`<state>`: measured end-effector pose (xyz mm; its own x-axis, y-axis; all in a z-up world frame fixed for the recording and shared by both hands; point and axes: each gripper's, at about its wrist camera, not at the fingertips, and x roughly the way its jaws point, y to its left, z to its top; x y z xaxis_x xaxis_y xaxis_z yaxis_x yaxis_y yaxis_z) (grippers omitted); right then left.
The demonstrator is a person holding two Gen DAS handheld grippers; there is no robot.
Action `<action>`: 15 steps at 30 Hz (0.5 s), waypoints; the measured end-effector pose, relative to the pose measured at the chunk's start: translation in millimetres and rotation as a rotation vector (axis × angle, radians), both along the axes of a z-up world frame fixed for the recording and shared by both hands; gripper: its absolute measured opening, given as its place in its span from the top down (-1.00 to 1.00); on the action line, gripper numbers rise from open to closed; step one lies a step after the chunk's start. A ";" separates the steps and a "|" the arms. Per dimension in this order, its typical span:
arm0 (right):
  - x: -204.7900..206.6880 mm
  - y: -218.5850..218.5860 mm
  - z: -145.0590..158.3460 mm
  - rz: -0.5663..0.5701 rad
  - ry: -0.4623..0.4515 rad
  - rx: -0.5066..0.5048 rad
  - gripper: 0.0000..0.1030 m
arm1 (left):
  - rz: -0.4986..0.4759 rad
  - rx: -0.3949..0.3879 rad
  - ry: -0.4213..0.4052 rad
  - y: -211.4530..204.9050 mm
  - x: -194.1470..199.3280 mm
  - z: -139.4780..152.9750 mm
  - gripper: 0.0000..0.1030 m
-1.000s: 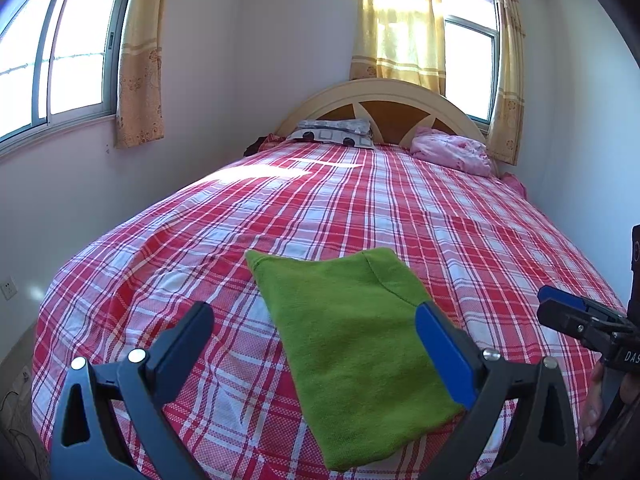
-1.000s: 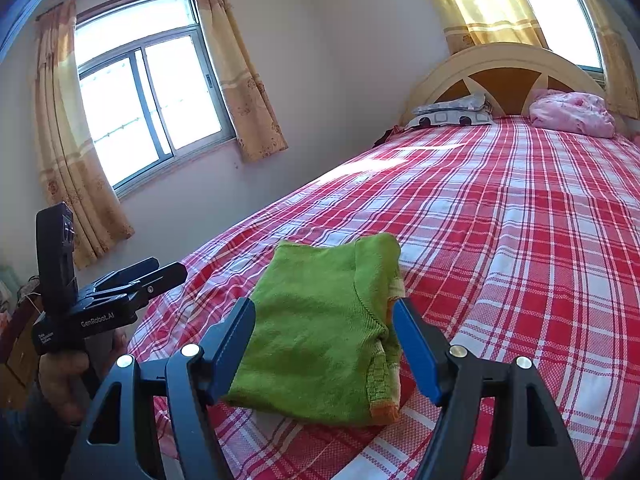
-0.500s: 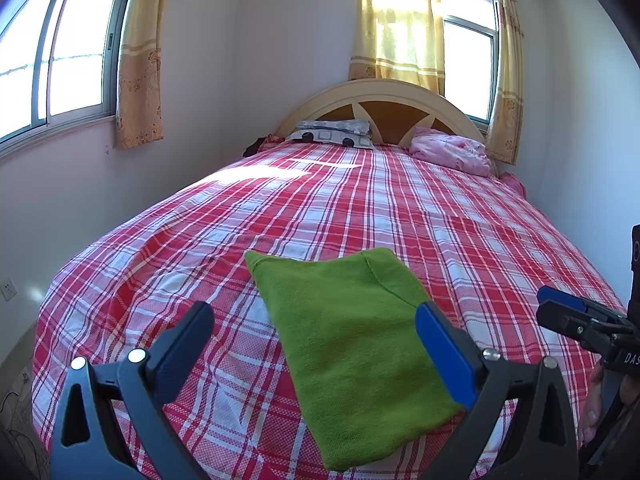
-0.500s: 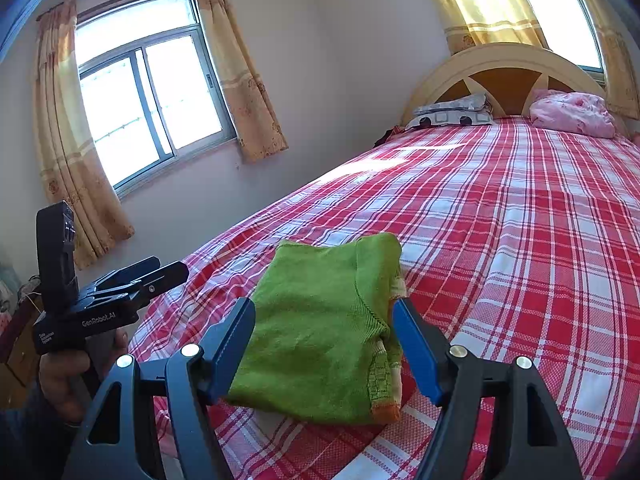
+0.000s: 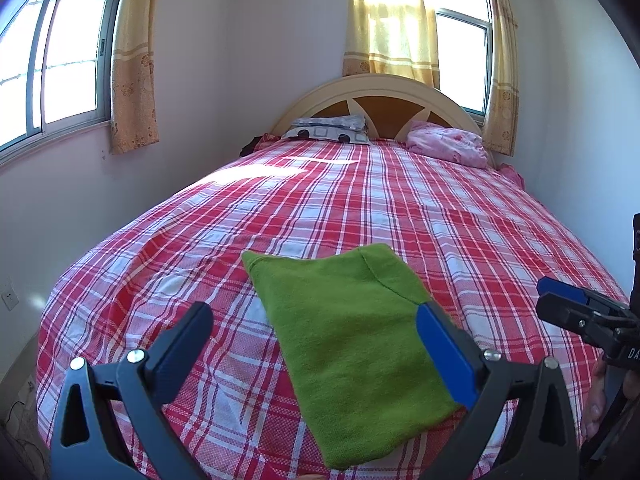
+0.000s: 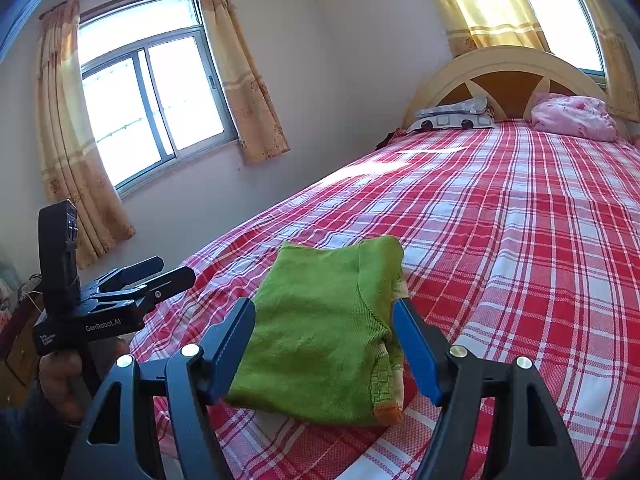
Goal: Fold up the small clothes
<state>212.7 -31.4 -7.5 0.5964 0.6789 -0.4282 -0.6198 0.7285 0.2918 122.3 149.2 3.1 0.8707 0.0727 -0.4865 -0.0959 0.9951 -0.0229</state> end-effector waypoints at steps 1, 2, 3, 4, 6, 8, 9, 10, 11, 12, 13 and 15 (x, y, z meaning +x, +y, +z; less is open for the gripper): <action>-0.3 0.0 0.1 0.001 -0.002 0.000 -0.40 | 0.004 0.004 -0.001 -0.4 0.1 0.1 -1.00; -0.5 0.0 0.3 0.001 -0.003 0.001 -0.40 | 0.004 0.006 -0.002 -0.6 -0.1 0.3 -1.00; -0.8 -0.4 0.5 0.001 -0.005 0.001 -0.40 | 0.003 0.008 -0.005 -1.4 -0.5 0.8 -1.00; -0.8 -0.5 0.9 0.001 -0.007 0.002 -0.40 | 0.008 0.014 -0.008 -1.7 -0.7 1.3 -1.00; -0.9 -0.8 1.2 0.001 -0.009 0.004 -0.40 | 0.022 0.029 -0.015 -1.6 -1.0 1.8 -1.00; -1.3 -1.2 1.3 0.001 -0.010 0.004 -0.40 | 0.037 0.034 -0.013 0.1 -0.5 1.8 -1.00; -1.2 -1.2 1.3 0.002 -0.011 0.004 -0.40 | 0.044 0.033 -0.013 1.5 -0.1 1.7 -1.00; -1.2 -1.2 1.3 0.002 -0.011 0.005 -0.40 | 0.049 0.031 -0.011 2.8 0.2 1.3 -1.00; -1.6 -1.3 1.4 0.003 -0.012 0.005 -0.40 | 0.055 0.029 -0.008 4.4 0.7 1.2 -1.00; -1.9 -1.4 1.7 0.004 -0.014 0.005 -0.40 | 0.060 0.027 -0.006 5.7 1.0 0.7 -1.00; -2.5 -1.1 1.9 0.005 -0.016 0.004 -0.40 | 0.064 0.030 -0.003 6.4 1.3 0.3 -1.00; -3.0 -1.0 2.0 0.006 -0.018 0.003 -0.40 | 0.072 0.029 0.005 8.2 2.4 -0.8 -1.00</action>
<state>209.7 -32.4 -5.5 0.6003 0.6836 -0.4151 -0.6290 0.7241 0.2829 124.7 157.5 2.2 0.8603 0.1493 -0.4874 -0.1672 0.9859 0.0068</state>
